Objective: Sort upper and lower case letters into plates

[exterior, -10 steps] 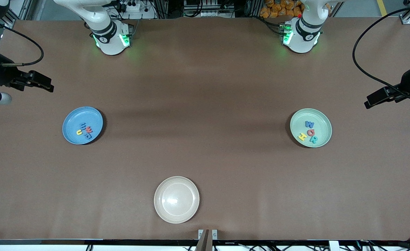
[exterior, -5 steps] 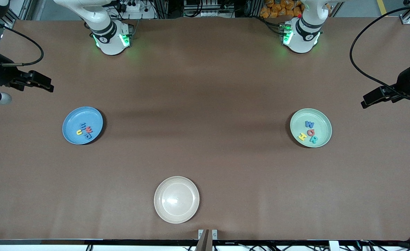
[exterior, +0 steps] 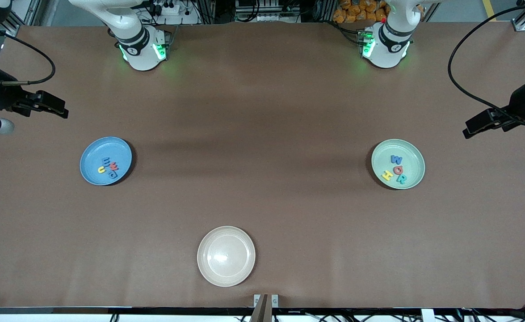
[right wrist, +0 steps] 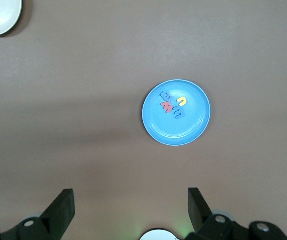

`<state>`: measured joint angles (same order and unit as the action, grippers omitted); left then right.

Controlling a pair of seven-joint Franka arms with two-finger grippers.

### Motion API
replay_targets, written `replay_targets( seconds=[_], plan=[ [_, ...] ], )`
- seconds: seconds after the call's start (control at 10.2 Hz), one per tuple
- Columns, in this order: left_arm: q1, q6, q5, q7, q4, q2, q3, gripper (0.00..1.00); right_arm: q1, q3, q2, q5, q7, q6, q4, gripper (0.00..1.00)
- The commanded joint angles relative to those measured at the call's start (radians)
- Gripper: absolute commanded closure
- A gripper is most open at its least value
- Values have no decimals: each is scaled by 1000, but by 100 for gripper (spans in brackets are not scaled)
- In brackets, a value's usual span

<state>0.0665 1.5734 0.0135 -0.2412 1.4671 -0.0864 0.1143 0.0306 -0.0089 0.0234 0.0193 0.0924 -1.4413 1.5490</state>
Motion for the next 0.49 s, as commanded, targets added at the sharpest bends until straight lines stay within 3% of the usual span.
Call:
replay_targets(
  seconds=[0.0, 0.39],
  plan=[
    [-8, -16, 19, 20, -24, 5, -13, 0, -15, 7, 6, 2, 3, 7, -15, 0],
    [-8, -16, 17, 17, -22, 5, -15, 0, -8, 7, 6, 2, 1, 12, -14, 0]
  ],
)
